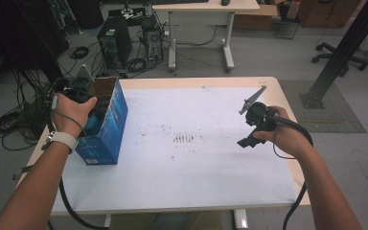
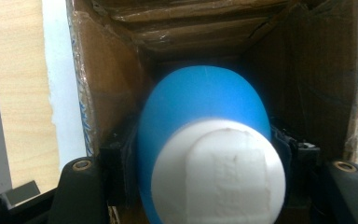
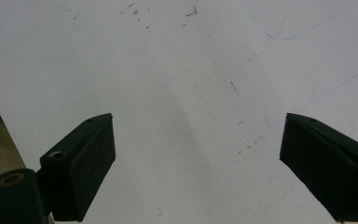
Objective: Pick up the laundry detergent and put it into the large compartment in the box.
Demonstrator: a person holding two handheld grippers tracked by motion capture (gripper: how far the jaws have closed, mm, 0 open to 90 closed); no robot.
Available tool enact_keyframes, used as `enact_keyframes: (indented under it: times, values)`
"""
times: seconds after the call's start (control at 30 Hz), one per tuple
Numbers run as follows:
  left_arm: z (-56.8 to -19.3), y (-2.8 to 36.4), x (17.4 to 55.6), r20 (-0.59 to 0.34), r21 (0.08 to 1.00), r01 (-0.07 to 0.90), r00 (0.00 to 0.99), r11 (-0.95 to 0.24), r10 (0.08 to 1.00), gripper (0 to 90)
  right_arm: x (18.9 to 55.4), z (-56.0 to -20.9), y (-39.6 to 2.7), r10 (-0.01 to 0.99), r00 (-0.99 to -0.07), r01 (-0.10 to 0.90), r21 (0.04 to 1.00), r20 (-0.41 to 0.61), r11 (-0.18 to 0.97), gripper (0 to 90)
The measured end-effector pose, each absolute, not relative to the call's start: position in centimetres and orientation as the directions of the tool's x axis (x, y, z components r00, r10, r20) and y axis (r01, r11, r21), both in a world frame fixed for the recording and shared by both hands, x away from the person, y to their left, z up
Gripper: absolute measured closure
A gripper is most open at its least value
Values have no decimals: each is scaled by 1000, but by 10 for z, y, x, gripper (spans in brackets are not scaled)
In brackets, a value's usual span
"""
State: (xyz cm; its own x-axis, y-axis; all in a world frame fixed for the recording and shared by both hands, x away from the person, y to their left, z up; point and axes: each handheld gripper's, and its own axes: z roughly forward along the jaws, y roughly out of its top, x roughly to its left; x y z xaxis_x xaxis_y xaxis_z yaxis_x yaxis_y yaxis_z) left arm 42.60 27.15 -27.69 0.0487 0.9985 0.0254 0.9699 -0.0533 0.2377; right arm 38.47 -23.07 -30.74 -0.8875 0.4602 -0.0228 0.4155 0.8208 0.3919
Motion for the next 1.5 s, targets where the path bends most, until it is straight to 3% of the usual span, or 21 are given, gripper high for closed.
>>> enact_keyframes:
  times: [0.97, 1.5]
  values:
    - [-278, 274, 428, -2, 219, 974, 57, -55, 998, 247, 383, -311, -233, 464, -886, 421, 390, -16, 819, 103]
    - [-277, 275, 428, -6, 202, 977, 69, -66, 998, 237, 382, -312, -234, 463, -886, 421, 390, -15, 819, 103]
